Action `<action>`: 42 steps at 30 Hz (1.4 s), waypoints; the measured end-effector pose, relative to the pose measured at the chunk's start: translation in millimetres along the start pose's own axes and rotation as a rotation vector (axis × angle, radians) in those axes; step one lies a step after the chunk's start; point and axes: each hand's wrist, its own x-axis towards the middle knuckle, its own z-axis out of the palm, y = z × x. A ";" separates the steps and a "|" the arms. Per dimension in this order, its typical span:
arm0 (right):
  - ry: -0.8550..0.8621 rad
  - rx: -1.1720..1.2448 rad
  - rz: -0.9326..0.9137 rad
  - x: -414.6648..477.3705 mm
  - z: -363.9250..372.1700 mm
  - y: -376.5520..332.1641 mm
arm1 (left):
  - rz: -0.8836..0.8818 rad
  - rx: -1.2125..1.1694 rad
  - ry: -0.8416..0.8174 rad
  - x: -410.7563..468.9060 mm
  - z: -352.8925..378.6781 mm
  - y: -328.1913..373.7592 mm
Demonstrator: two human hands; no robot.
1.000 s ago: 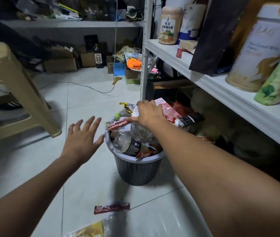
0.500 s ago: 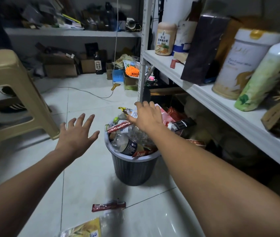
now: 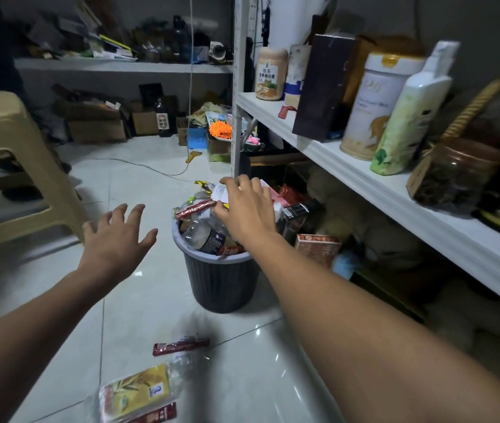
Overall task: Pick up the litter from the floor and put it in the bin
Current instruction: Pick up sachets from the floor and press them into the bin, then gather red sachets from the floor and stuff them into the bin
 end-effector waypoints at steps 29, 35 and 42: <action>-0.339 -0.079 0.192 -264.7 111.0 -32.2 | 0.264 0.001 -0.404 -195.4 194.1 -42.6; -0.394 -0.057 0.225 -281.6 133.0 -39.1 | 0.347 0.032 -0.499 -229.1 235.3 -35.7; -0.420 -0.050 0.264 -303.1 161.6 -41.4 | 0.485 0.162 -0.519 -251.0 266.9 -24.0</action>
